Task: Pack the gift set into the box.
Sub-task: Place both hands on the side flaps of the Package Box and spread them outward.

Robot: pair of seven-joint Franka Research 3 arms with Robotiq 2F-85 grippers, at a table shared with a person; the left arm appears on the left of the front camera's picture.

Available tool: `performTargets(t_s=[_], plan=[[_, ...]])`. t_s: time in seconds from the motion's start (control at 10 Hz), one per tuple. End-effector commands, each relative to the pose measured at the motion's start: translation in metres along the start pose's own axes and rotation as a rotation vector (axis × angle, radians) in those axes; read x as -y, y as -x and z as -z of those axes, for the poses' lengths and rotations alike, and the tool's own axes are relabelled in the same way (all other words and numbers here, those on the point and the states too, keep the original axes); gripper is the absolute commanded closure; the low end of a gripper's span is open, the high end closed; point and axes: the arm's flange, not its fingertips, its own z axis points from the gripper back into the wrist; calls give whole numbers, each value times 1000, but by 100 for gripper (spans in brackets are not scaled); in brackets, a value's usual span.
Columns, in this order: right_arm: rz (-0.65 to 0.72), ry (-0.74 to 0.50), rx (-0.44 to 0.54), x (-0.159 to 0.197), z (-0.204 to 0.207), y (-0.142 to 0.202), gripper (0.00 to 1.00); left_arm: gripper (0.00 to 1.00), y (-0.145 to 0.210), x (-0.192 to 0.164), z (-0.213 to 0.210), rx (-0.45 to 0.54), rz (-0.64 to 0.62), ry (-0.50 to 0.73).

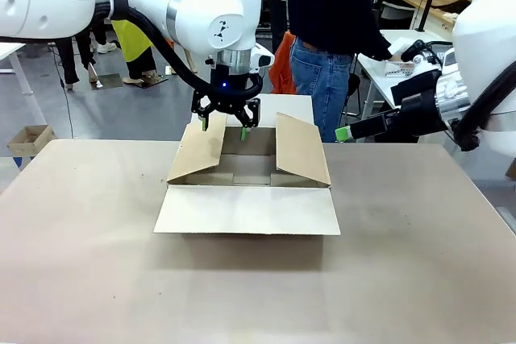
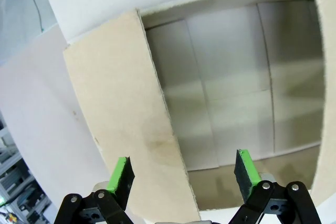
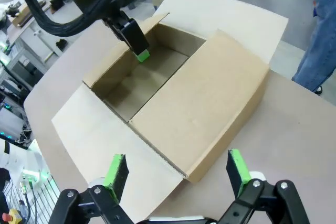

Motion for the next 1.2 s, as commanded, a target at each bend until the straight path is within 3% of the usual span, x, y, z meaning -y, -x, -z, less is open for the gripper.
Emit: performTargets(t_s=[0.0,0.5,1.1], plan=[[-20,-21,-13,3,-5,-2,0,0,-1,-1,10,-42,-27,-53],[-20,-21,-13,3,-5,-2,0,0,5,-11,14,-25,-70,-166],[-20,-21,-13,3,-5,-2,0,0,28,-58,-13,24,-149,-230]])
